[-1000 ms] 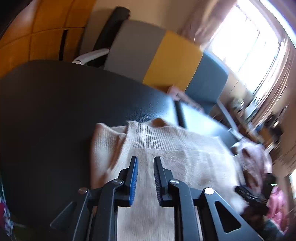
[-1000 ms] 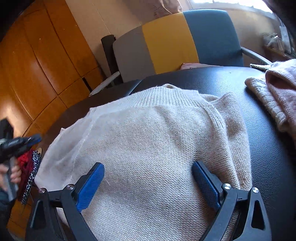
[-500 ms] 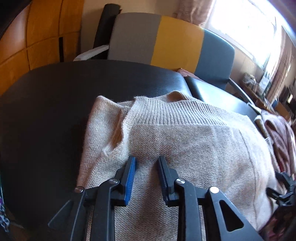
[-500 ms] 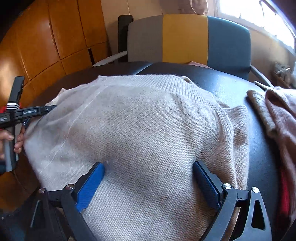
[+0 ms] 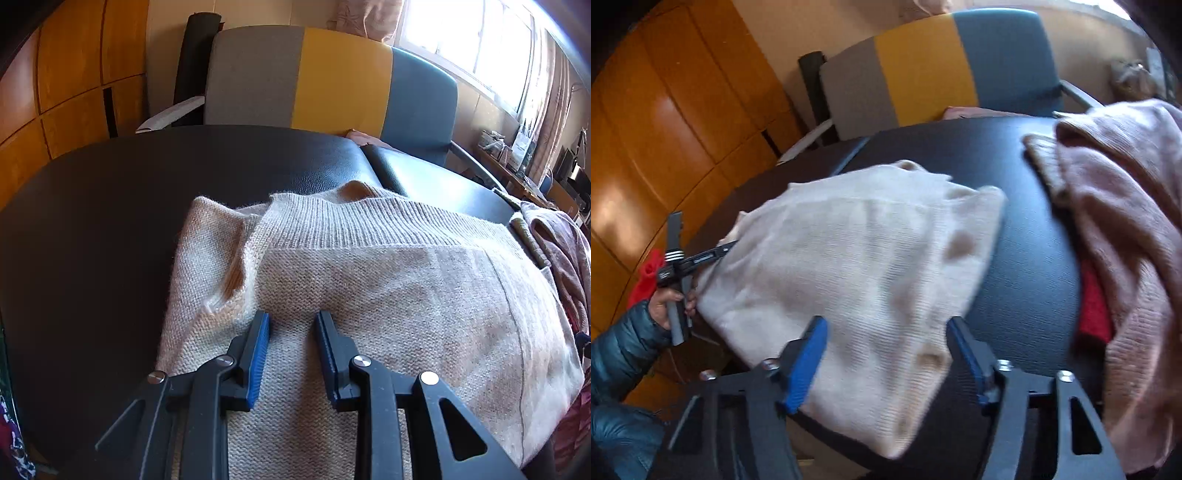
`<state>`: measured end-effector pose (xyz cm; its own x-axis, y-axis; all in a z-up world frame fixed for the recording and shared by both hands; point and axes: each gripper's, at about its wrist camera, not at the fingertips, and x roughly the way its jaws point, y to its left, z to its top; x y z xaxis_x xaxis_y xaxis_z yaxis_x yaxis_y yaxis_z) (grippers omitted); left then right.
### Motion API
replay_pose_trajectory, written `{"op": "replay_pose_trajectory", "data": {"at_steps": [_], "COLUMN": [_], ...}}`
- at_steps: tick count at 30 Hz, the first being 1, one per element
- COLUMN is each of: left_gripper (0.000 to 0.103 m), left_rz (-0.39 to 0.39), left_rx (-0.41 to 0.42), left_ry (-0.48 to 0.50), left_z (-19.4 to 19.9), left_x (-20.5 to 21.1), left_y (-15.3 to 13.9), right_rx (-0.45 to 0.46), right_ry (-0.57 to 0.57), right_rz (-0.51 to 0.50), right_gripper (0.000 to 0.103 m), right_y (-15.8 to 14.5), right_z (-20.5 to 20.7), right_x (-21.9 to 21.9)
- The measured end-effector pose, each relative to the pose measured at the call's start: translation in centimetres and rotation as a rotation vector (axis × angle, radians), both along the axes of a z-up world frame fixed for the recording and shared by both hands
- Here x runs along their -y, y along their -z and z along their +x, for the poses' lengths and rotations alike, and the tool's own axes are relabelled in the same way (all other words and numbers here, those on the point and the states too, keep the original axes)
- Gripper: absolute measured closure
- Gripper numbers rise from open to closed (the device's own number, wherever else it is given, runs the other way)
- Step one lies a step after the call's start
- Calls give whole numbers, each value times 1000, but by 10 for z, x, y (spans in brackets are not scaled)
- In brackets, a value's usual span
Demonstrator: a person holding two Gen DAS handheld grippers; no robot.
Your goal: Fold clothes
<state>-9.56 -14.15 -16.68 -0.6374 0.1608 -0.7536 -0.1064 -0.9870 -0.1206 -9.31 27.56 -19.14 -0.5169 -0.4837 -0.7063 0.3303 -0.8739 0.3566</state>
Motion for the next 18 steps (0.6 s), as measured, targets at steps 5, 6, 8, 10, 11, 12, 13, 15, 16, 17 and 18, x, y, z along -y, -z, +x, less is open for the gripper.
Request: {"op": "replay_pose_trajectory", "data": {"at_steps": [5, 6, 8, 10, 11, 12, 13, 15, 16, 17, 18], "left_gripper": [76, 76, 76, 75, 75, 75, 75, 75, 76, 76, 76], "left_rz": [1, 0, -9, -17, -22, -30, -29, -27, -26, -22, -25], "left_rx": [5, 7, 10, 22, 28, 34, 35, 39, 42, 49, 54], "left_ry": [-12, -12, -5, 0, 4, 9, 14, 24, 27, 22, 14], "left_z": [-2, -2, -3, -3, -3, -3, -3, -3, -4, -5, -5], "left_x": [-2, -2, -3, -4, -5, -5, -5, -4, -3, -3, -3], "left_y": [1, 1, 1, -1, -1, -2, -2, -3, -3, -4, -7], "right_rx": [35, 40, 46, 57, 50, 41, 18, 16, 26, 35, 54], "right_ry": [-23, -26, -33, -59, -85, -111, -149, -174, -174, -175, -160], "right_rz": [-25, -24, -16, 23, 49, 75, 101, 146, 177, 208, 211], "right_gripper": [57, 58, 66, 99, 99, 99, 99, 99, 99, 99, 99], "right_y": [14, 16, 20, 18, 13, 8, -1, -5, -3, 0, 6], "right_z": [-10, -12, -15, -16, -12, -7, 1, 12, 16, 20, 21], "right_x": [1, 2, 5, 12, 16, 20, 22, 23, 22, 22, 19]}}
